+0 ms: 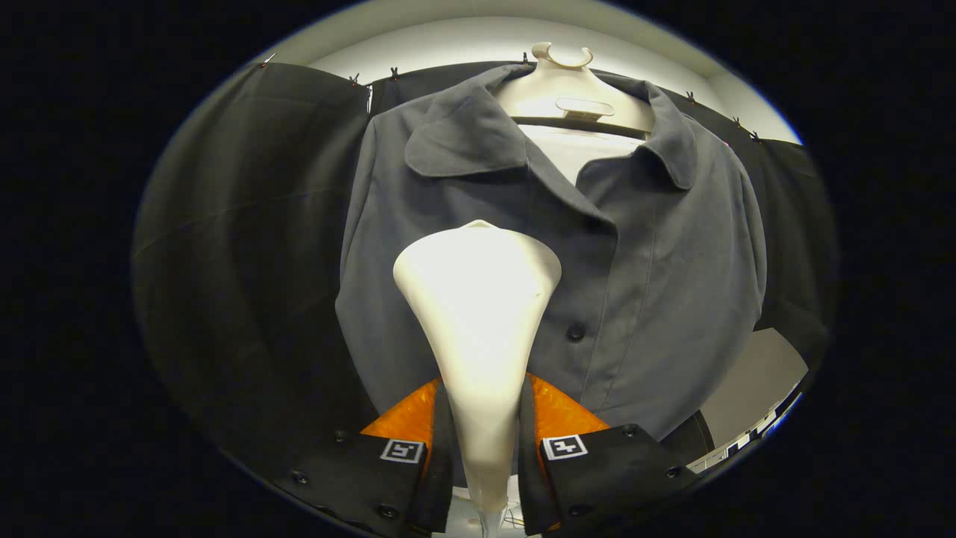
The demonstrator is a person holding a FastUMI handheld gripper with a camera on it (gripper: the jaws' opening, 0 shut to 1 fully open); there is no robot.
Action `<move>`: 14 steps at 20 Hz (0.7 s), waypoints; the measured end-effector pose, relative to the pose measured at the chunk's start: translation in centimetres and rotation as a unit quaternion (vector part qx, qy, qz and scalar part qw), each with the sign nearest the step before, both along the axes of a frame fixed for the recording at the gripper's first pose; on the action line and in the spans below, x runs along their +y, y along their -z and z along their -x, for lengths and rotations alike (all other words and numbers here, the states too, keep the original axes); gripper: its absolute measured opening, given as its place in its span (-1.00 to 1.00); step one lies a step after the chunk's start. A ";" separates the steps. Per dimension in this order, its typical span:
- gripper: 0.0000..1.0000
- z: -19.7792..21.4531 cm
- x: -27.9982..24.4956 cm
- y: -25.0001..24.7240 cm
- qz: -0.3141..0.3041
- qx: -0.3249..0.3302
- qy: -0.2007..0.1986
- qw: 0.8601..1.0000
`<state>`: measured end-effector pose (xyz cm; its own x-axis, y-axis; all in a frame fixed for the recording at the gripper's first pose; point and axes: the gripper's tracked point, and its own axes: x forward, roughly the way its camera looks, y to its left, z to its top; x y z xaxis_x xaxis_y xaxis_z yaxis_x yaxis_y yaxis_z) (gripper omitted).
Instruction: Iron the clothes twice with a garment steamer, once on the left side and once on the right side.
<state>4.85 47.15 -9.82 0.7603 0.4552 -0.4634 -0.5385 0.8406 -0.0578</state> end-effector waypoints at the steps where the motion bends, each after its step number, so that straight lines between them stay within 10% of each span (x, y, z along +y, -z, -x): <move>1: -0.12 0.1 -0.3 0.6 0.002 0.004 0.000 1.000; 14: -0.12 3.4 -3.3 10.8 0.056 0.062 -0.004 0.997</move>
<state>1.40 43.81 -20.63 0.6901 0.4022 -0.6017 -0.5547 0.8279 -0.0828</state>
